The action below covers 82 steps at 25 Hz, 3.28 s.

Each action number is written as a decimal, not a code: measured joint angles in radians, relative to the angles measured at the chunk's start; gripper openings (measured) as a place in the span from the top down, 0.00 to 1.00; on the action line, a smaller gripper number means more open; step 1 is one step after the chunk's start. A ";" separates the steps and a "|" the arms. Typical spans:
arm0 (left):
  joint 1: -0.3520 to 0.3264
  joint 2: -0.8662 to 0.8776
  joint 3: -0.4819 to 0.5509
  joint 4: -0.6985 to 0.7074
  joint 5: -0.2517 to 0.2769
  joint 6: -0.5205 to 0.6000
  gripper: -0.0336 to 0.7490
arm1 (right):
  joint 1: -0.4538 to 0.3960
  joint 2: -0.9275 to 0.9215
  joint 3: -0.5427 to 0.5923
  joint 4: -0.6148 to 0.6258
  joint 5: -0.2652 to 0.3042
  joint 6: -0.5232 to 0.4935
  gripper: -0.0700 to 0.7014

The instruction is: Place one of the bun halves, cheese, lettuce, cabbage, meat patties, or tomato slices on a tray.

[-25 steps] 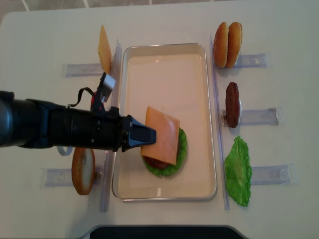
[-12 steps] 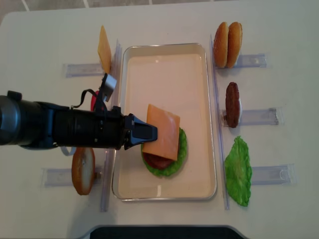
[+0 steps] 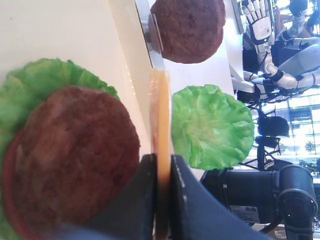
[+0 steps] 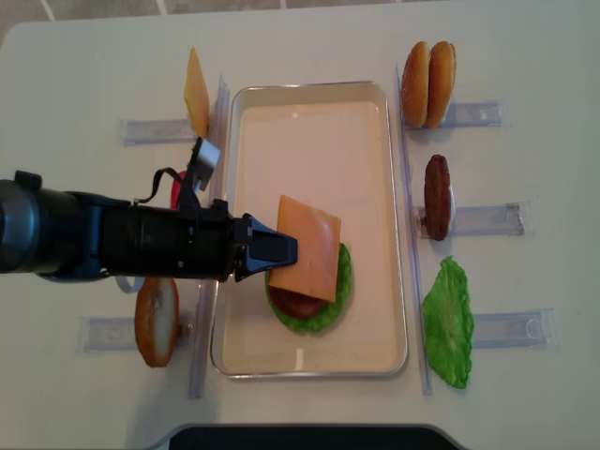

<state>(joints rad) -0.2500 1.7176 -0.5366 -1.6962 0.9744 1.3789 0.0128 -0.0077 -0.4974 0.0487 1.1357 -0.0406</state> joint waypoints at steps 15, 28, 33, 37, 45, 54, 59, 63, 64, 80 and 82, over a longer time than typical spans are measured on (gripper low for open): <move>0.000 0.000 0.000 0.022 -0.024 -0.012 0.76 | 0.000 0.000 0.000 0.000 0.000 0.000 0.60; 0.000 0.000 -0.003 0.095 -0.024 -0.091 0.38 | 0.000 0.000 0.000 0.000 0.000 0.000 0.60; 0.000 0.000 -0.022 0.113 -0.024 -0.139 0.37 | 0.000 0.000 0.000 0.000 0.000 0.000 0.60; 0.000 0.000 -0.050 0.155 -0.024 -0.204 0.36 | 0.000 0.000 0.000 0.000 0.000 0.000 0.60; 0.000 0.000 -0.164 0.405 -0.045 -0.487 0.36 | 0.000 0.000 0.000 0.001 0.000 0.000 0.60; 0.000 0.000 -0.270 0.582 -0.057 -0.685 0.36 | 0.000 0.000 0.000 0.003 0.000 0.000 0.60; 0.000 -0.005 -0.342 0.721 -0.042 -0.815 0.36 | 0.000 0.000 0.000 0.003 0.000 0.000 0.60; 0.000 -0.035 -0.401 0.861 -0.002 -0.928 0.36 | 0.000 0.000 0.000 0.003 0.000 0.000 0.60; 0.000 -0.043 -0.416 0.883 0.013 -0.948 0.36 | 0.000 0.000 0.000 0.003 0.000 0.000 0.60; 0.000 -0.195 -0.663 1.509 0.167 -1.322 0.36 | 0.000 0.000 0.000 0.003 0.000 0.000 0.60; 0.000 -0.195 -0.668 1.580 0.189 -1.364 0.36 | 0.000 0.000 0.000 0.003 0.000 0.000 0.60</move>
<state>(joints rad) -0.2500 1.5223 -1.2050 -0.1161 1.1636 0.0147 0.0128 -0.0077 -0.4974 0.0518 1.1357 -0.0406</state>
